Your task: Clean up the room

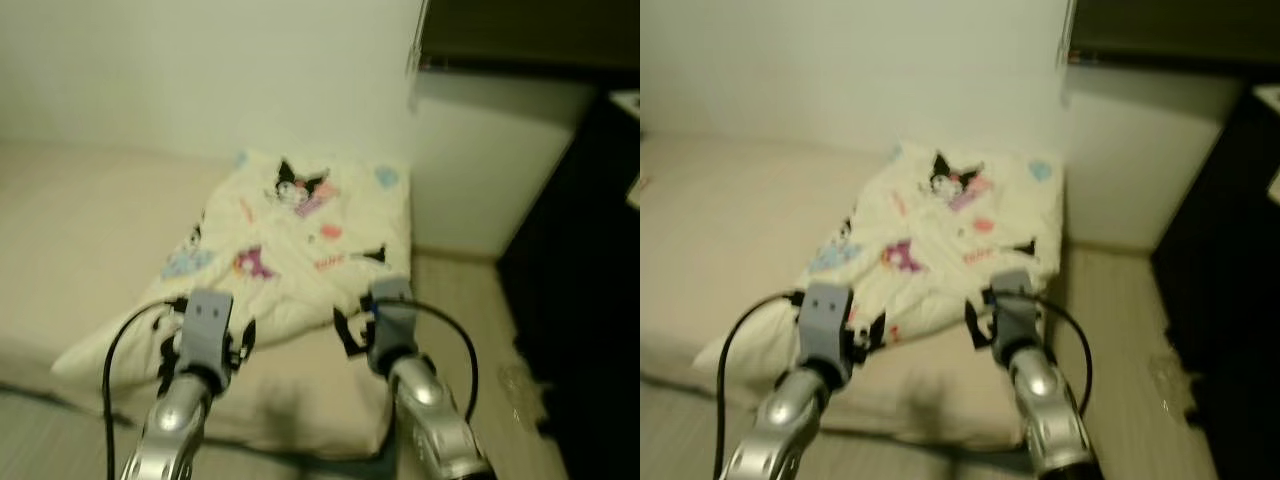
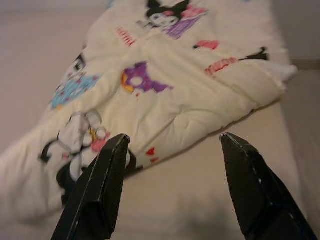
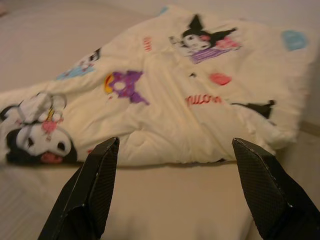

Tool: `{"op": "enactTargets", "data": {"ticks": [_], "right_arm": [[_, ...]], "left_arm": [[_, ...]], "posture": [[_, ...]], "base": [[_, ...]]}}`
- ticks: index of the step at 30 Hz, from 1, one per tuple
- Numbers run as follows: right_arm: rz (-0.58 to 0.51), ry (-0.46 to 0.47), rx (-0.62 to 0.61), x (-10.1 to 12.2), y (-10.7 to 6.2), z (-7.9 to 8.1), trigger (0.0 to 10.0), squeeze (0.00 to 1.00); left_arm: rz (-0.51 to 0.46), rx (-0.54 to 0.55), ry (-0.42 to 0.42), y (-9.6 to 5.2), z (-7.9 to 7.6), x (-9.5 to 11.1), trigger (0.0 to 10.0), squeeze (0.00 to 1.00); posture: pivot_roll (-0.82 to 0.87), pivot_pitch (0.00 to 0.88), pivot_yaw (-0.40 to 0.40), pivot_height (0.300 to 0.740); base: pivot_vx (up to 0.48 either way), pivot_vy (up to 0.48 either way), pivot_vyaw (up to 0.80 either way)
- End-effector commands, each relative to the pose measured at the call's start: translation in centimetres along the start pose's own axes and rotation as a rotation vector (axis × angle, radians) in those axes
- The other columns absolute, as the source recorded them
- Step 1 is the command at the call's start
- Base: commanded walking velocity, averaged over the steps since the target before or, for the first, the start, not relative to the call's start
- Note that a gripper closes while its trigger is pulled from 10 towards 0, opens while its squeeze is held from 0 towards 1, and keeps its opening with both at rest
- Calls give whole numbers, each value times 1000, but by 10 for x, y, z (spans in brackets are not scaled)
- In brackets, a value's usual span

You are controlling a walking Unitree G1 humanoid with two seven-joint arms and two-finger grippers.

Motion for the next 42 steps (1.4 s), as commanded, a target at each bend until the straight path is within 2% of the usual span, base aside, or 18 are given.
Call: {"op": "enactTargets", "data": {"ticks": [1,42], "right_arm": [[24,-3,13,-6,-2,2,10000,0],[12,-15,68,-4,-3,11,10000,0]], "left_arm": [[28,5,5,-2,1,-7,10000,0],[29,14,1,-3,3,-7,10000,0]], "posture": [[-66,144,19,740],[-68,131,12,740]], "base": [[0,-364,800],[0,-359,800]]}}
Point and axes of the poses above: a point about 5 cm out from each wrist's last joint towards the gripper, its own y axis pointing out of the wrist towards the gripper, its own x axis along the axis of the wrist's last joint, z = x × y, the point moved 5 cm from there along y, pointing out of the wrist towards the gripper, and after that the axes turned 10 degrees about -y, right-handed, at the moved point
